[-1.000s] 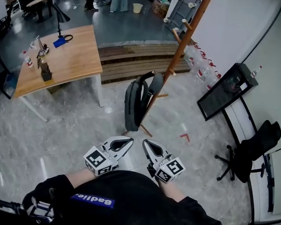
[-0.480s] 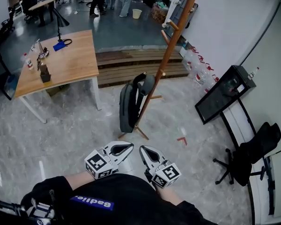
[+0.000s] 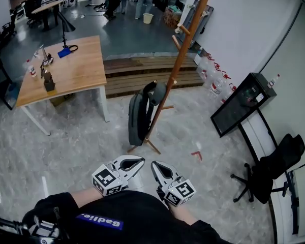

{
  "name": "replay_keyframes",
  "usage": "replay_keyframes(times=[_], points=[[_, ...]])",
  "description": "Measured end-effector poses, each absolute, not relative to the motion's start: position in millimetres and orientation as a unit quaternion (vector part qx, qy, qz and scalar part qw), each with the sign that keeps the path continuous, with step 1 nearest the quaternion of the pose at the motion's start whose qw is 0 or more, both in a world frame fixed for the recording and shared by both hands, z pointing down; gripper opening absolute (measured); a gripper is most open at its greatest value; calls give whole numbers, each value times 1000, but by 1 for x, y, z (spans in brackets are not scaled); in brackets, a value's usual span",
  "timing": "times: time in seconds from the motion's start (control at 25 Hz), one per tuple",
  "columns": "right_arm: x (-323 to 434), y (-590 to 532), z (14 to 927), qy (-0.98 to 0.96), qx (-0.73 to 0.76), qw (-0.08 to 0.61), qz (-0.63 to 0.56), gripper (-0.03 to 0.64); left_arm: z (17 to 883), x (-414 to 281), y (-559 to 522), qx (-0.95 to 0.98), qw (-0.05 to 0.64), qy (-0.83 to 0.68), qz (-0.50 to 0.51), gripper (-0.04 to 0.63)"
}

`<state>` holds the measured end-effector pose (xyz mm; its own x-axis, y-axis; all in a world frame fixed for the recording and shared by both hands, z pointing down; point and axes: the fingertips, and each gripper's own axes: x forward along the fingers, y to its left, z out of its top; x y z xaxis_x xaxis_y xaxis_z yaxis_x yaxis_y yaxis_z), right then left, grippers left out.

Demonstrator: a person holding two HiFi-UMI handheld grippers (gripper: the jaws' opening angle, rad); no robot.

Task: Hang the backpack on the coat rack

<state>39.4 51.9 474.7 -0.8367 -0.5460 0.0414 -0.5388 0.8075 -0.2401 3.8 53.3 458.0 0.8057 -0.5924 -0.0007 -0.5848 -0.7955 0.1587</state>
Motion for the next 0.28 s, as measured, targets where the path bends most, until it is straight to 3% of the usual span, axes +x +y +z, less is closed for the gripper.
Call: replay_keyframes(times=[0.28], points=[[47, 50, 473, 950, -288, 11, -121, 5, 457, 7, 52, 948, 75, -310, -19, 9]])
